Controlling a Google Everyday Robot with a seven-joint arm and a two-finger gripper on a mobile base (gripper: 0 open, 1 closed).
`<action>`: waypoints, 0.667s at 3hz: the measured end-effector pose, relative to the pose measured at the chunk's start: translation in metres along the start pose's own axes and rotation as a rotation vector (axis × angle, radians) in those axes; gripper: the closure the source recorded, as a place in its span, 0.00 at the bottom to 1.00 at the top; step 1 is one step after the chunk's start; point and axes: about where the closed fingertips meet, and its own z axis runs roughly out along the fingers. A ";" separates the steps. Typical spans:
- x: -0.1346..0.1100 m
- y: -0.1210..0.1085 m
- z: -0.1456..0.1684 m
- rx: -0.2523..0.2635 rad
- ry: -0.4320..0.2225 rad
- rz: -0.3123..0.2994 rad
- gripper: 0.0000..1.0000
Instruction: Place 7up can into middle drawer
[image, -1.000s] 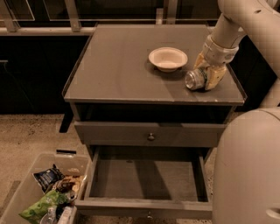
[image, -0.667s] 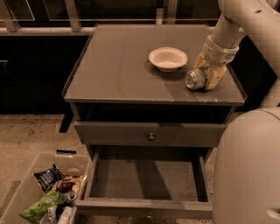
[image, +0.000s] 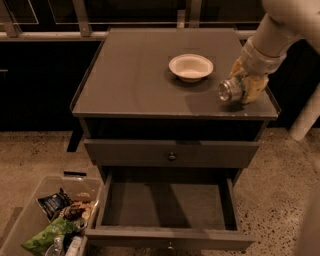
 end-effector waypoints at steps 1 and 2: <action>-0.011 0.033 -0.045 0.151 -0.002 0.061 1.00; -0.026 0.099 -0.022 0.130 -0.078 0.117 1.00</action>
Offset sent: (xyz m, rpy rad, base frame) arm -0.2105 -0.0072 -0.1480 0.2258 0.1650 -0.1109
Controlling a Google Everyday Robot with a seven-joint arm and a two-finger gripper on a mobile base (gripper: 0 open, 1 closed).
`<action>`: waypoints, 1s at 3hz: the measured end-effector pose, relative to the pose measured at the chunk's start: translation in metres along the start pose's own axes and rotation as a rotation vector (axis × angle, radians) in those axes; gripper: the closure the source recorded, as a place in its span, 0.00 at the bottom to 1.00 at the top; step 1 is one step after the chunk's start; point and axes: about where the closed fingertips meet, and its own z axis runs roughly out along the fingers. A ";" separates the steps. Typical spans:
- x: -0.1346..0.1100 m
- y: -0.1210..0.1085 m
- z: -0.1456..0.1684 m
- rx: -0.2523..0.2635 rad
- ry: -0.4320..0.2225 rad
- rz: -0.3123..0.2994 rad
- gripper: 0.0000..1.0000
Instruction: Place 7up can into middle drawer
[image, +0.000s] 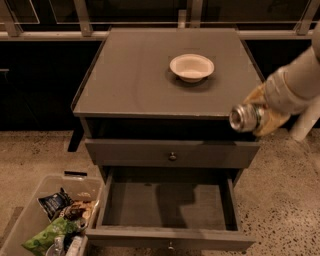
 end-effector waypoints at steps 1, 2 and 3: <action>-0.005 0.074 0.063 -0.113 -0.106 0.038 1.00; -0.009 0.116 0.130 -0.191 -0.167 0.060 1.00; -0.013 0.135 0.192 -0.228 -0.155 0.077 1.00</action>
Offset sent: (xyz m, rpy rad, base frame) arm -0.0656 0.0224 -0.2572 0.1768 0.3235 0.0470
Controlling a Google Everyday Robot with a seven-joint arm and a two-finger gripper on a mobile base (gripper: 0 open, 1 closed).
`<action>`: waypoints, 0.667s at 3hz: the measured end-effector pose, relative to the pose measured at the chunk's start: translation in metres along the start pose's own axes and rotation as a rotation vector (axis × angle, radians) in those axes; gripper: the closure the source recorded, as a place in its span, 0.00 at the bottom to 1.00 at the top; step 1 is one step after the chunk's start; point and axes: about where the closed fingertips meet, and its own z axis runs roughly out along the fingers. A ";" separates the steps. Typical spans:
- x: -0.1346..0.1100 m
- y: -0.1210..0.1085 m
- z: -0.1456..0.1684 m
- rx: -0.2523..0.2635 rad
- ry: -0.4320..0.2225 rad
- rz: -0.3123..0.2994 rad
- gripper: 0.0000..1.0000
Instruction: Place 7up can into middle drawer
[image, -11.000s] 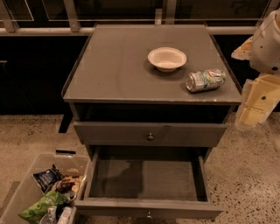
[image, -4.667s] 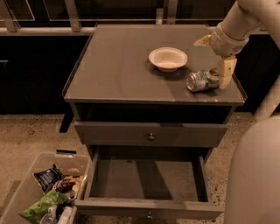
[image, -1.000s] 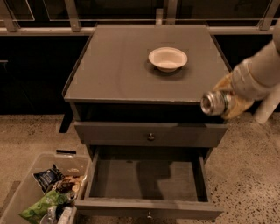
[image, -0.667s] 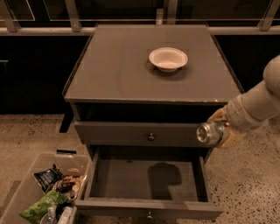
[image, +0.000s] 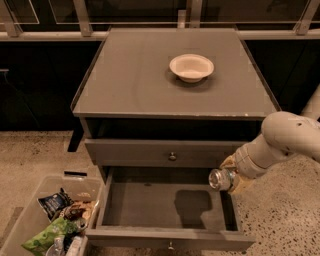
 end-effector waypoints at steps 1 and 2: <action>0.000 0.000 0.000 0.000 0.000 0.000 1.00; 0.000 0.007 0.005 0.036 -0.010 -0.006 1.00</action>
Offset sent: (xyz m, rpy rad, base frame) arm -0.0368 0.0018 -0.0330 0.1080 -0.2280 -0.0162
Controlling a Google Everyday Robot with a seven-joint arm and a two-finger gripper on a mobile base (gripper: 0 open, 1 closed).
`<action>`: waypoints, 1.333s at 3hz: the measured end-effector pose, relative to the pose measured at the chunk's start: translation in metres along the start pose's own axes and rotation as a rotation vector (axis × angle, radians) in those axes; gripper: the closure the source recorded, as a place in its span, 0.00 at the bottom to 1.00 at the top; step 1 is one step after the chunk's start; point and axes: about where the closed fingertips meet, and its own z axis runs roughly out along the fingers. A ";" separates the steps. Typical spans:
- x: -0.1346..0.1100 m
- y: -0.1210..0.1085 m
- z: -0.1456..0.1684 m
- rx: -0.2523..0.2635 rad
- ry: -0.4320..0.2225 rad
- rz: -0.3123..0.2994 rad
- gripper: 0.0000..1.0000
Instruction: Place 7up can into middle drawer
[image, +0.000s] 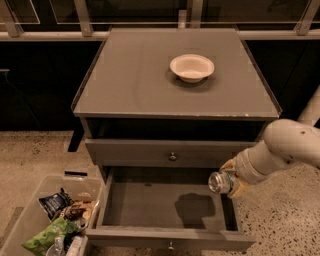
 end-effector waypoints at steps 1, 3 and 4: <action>-0.011 0.043 0.033 0.069 -0.054 0.011 1.00; -0.014 0.096 0.116 0.084 0.027 0.048 1.00; 0.003 0.065 0.127 0.098 0.110 0.069 1.00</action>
Offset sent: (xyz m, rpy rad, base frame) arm -0.0931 0.0584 -0.1446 0.0648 -0.0990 -0.1536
